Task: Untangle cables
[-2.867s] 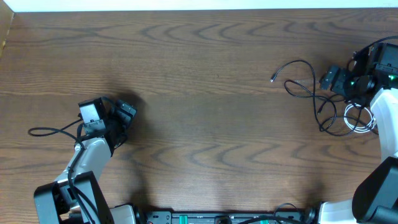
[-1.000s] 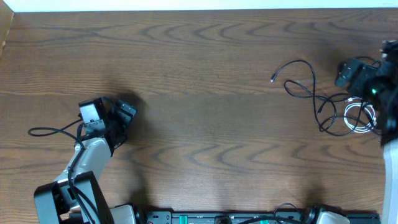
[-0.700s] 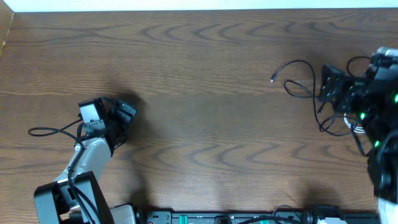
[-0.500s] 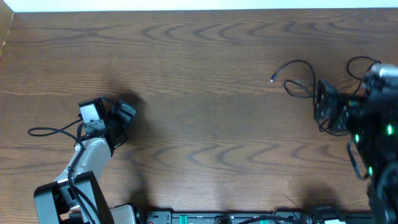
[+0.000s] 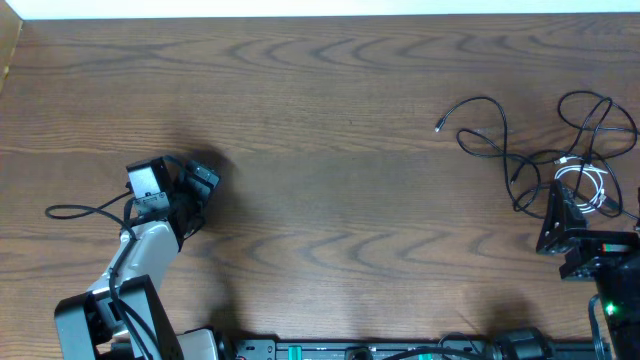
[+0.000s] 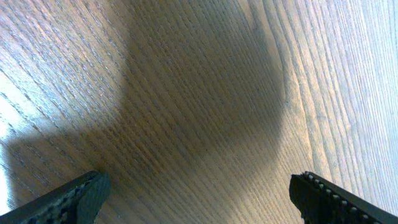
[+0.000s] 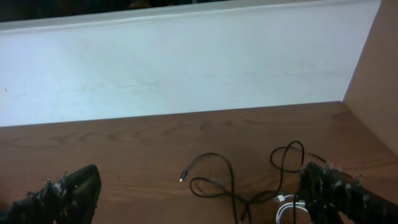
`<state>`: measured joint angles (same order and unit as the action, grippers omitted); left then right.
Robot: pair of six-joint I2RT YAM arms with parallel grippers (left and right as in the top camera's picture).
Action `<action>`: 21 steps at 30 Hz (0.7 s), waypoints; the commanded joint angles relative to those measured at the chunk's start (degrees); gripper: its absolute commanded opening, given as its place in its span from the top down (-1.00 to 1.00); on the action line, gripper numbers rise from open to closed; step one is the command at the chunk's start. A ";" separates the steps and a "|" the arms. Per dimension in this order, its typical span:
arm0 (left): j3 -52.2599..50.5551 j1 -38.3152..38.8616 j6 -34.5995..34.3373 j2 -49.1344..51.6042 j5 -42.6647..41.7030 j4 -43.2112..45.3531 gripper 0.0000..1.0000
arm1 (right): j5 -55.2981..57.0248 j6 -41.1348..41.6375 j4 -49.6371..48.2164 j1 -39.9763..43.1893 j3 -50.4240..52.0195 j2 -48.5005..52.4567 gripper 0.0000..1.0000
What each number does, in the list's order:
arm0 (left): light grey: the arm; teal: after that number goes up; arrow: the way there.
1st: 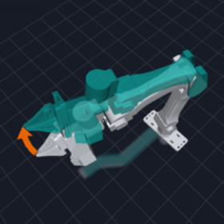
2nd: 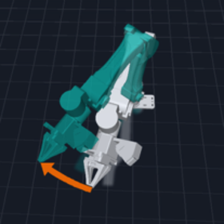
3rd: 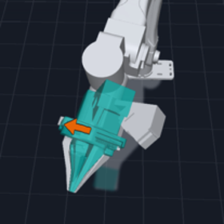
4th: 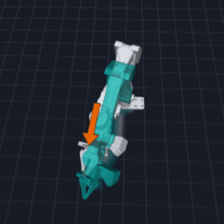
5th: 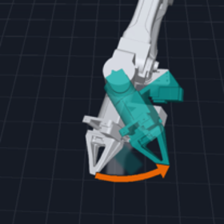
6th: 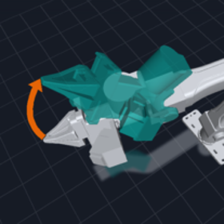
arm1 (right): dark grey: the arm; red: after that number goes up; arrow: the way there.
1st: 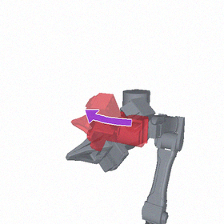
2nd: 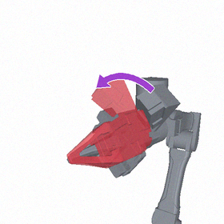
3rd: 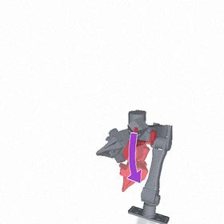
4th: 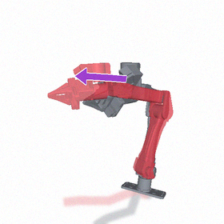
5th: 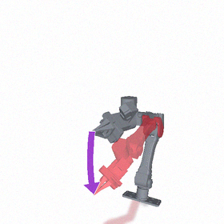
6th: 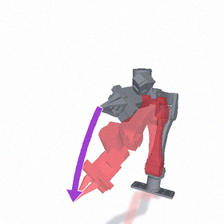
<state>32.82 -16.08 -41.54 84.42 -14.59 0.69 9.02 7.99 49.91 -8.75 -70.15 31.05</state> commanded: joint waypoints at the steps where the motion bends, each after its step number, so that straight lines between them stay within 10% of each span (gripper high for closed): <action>1: -0.98 -0.31 0.74 1.29 2.45 -1.27 -0.97 | -2.47 -1.38 -0.81 0.22 2.14 -0.96 -0.99; 21: -0.98 -0.28 0.74 1.29 2.43 -1.27 -0.98 | -6.69 -1.40 -34.47 2.34 29.20 -25.09 -0.99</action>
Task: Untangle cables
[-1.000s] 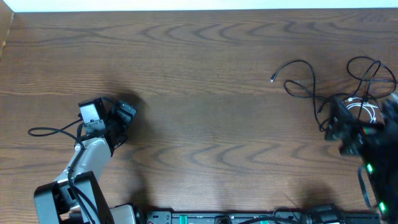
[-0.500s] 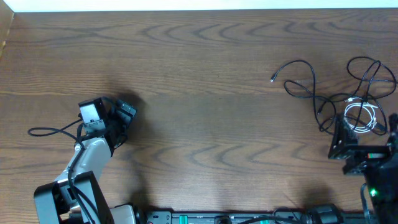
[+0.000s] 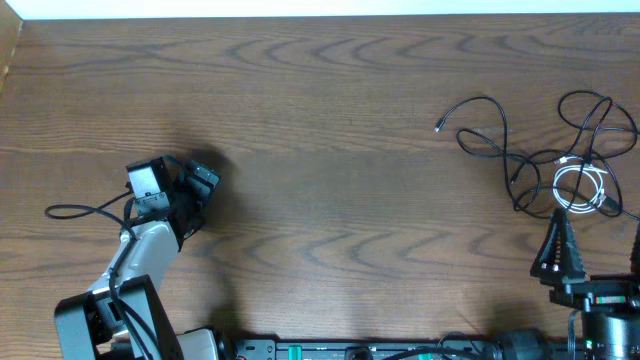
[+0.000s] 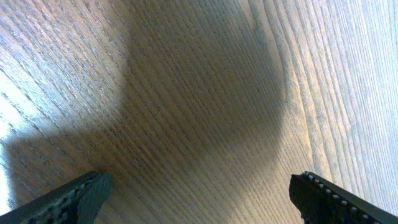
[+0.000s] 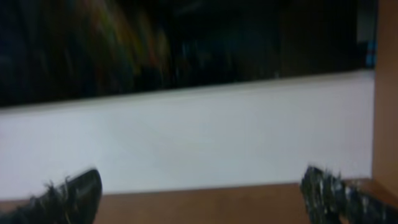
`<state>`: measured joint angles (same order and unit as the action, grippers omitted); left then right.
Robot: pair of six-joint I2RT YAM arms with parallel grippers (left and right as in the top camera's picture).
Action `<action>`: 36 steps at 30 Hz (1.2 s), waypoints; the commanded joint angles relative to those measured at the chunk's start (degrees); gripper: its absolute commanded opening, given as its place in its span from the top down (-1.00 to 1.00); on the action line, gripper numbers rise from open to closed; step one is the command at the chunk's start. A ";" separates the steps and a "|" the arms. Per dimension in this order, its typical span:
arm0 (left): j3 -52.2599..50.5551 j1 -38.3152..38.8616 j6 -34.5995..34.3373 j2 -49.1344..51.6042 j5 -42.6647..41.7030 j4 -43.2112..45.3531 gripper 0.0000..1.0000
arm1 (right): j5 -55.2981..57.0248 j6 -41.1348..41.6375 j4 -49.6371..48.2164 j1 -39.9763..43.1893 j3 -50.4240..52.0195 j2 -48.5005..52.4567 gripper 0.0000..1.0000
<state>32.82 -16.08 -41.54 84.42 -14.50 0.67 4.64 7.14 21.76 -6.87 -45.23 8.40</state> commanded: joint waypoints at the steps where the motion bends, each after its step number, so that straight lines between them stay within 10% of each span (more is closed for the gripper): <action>1: -0.98 -0.28 0.74 1.29 2.34 -1.25 -0.97 | -2.51 -0.55 -10.40 0.46 6.27 -3.34 -0.98; 28: -0.98 -0.31 0.74 1.29 2.34 -1.25 -0.97 | -5.68 -0.31 -57.79 0.39 40.94 -8.09 -0.99; 36: -0.98 -0.31 0.74 1.29 2.36 -1.25 -0.97 | -5.70 0.57 -51.95 0.35 44.94 -8.09 -0.99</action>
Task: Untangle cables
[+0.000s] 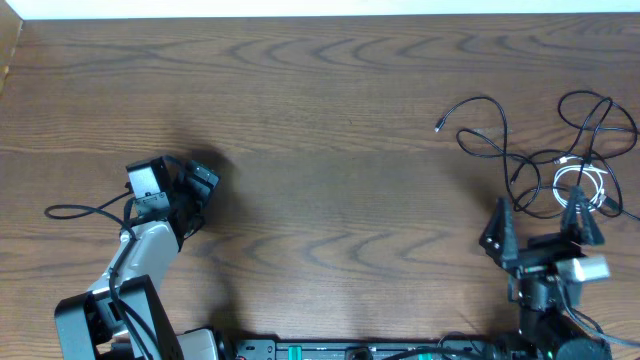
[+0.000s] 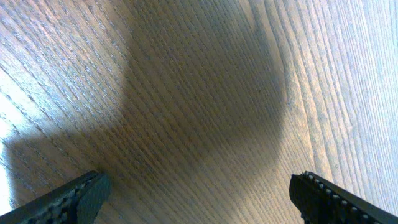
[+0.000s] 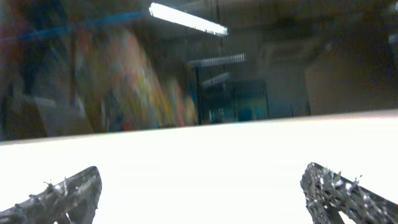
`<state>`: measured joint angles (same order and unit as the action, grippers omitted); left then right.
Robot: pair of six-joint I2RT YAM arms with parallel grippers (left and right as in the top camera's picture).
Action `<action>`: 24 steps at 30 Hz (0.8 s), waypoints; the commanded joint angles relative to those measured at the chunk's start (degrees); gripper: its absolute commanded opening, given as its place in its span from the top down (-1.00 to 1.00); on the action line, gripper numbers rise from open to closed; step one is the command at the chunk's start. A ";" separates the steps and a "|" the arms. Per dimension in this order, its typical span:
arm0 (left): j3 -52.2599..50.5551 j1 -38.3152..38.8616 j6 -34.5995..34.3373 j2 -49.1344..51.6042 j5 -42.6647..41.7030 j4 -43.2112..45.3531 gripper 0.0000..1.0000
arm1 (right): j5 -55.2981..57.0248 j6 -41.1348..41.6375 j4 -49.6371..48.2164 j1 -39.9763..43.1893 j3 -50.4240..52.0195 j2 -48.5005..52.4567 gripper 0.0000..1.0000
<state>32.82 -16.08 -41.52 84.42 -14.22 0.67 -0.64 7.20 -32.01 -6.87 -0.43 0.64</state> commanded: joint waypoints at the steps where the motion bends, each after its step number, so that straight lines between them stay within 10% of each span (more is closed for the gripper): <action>1: -0.98 -0.28 0.72 1.29 2.08 -1.25 -0.97 | -0.42 0.52 3.26 0.35 0.13 -0.33 -0.99; 15: -0.98 -0.28 0.72 1.29 2.08 -1.25 -0.97 | -0.39 1.01 36.54 0.33 0.13 -0.33 -0.99; 24: -0.98 -0.28 0.72 1.29 2.08 -1.27 -0.97 | -0.39 1.07 36.24 0.02 0.13 -0.33 -0.99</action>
